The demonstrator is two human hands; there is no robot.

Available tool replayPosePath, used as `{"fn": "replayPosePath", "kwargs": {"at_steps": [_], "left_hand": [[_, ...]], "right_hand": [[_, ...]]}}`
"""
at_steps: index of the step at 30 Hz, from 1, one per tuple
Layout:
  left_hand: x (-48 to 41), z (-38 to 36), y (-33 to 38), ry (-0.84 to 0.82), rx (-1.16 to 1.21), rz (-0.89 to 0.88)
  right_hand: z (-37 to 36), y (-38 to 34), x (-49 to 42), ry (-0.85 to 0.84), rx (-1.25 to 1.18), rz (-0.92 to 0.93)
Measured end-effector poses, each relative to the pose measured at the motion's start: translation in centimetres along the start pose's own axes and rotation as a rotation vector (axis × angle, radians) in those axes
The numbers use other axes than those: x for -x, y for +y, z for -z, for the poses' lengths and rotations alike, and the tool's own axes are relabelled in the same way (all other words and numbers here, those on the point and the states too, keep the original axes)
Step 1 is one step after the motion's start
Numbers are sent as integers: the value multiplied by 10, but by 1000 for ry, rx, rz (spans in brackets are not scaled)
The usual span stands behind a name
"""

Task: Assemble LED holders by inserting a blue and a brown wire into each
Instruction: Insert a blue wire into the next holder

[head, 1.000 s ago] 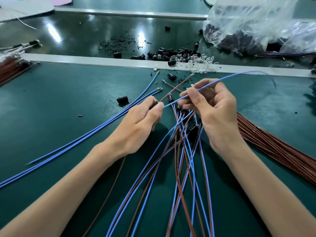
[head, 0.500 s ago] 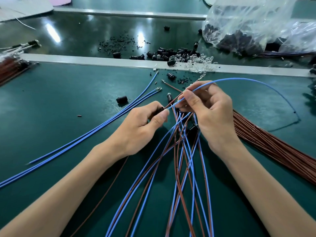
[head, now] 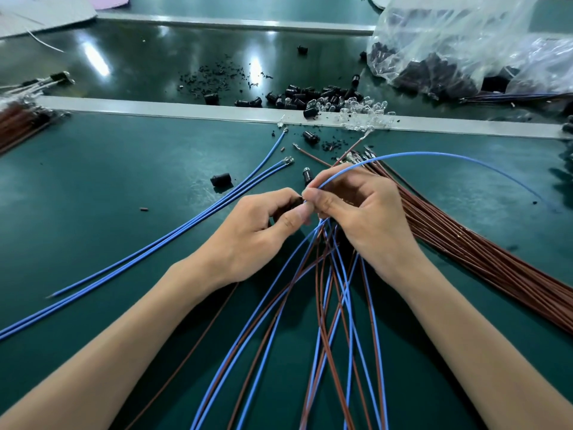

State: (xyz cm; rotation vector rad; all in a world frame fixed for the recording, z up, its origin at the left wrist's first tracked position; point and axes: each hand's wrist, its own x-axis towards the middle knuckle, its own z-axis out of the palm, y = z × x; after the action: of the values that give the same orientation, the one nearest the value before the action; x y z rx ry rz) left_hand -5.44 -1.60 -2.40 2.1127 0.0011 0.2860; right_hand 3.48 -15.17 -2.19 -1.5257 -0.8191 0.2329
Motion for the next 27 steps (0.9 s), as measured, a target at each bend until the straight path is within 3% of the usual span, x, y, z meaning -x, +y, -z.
{"fn": "replayPosePath", "kwargs": {"at_steps": [2,7,13,21,27], "left_hand": [[0,0,0,-2,2,17],[0,1,2,-28,14,50],[2,1,1,-78,6,9],[1,1,0,-41,93,57],[0,1,6,9,132,105]], "right_hand": [[3,-1,0,12,19,-3],[6,-3,-2,92,-212,-99],[8,-3,-1,-3,92,-112],[10,-6,0,-101,71,-104],[12,-8,-2,57,-237,-121]]}}
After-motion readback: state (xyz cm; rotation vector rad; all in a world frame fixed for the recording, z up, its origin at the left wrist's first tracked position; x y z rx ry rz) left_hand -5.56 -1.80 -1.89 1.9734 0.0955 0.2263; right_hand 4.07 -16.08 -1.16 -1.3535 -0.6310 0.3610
